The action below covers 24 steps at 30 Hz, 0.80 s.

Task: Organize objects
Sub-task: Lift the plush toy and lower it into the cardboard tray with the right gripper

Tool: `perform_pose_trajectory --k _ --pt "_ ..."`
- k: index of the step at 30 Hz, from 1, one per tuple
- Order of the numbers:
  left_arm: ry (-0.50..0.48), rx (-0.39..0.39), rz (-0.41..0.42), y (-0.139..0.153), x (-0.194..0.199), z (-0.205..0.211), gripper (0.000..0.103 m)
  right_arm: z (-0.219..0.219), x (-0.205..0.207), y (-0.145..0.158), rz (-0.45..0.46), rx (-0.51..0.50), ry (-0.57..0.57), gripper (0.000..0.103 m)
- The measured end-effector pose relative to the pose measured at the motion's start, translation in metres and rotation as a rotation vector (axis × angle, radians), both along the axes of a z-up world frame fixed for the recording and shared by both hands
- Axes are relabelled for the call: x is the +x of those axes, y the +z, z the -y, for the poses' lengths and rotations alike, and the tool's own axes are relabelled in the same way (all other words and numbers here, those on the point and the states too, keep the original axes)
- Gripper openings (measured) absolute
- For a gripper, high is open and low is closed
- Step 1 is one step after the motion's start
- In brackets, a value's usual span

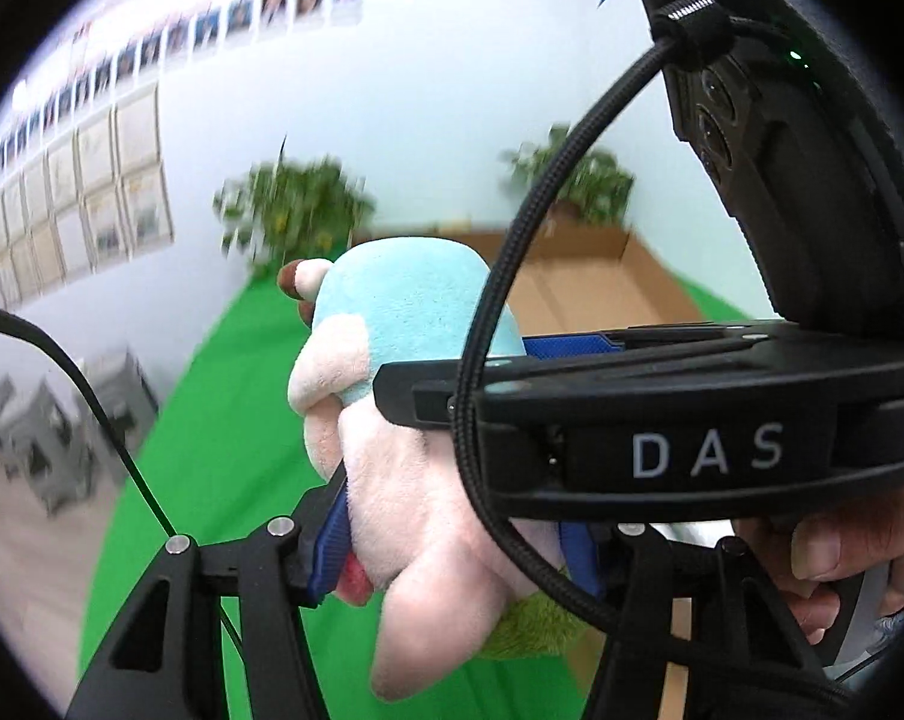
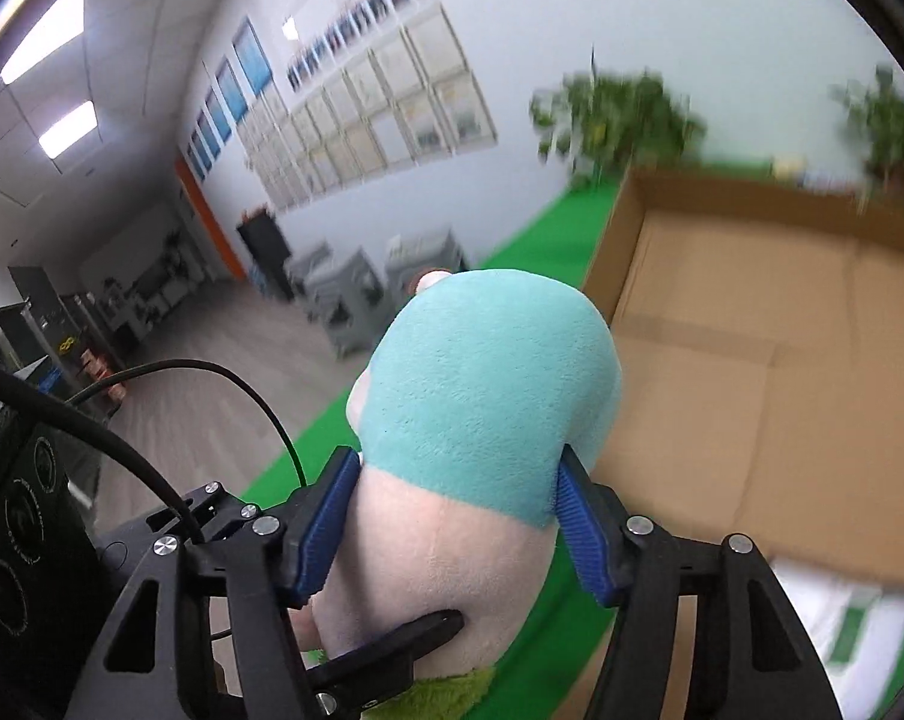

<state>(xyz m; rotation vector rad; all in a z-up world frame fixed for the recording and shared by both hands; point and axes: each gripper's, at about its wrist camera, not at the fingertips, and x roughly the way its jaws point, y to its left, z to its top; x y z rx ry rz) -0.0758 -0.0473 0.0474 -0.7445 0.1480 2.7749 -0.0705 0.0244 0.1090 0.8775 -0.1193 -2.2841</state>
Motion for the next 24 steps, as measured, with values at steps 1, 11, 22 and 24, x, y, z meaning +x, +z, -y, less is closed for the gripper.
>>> perform_pose_trajectory --k 1,11,22,24 --pt "-0.01 0.0 -0.03 0.01 -0.007 -0.003 0.058 -0.005 -0.003 0.016 -0.031 -0.001 -0.01 0.059" --pt "-0.073 0.008 -0.112 0.052 -0.084 -0.013 0.058 -0.054 -0.06 0.112 -0.157 -0.04 -0.093 0.055" --pt "-0.048 -0.006 0.094 -0.015 -0.127 -0.01 0.058 -0.05 -0.19 0.006 0.029 -0.084 -0.063 0.053" --pt "-0.043 -0.009 0.153 -0.035 -0.143 -0.006 0.058 -0.049 -0.206 -0.029 0.084 -0.089 -0.059 0.053"
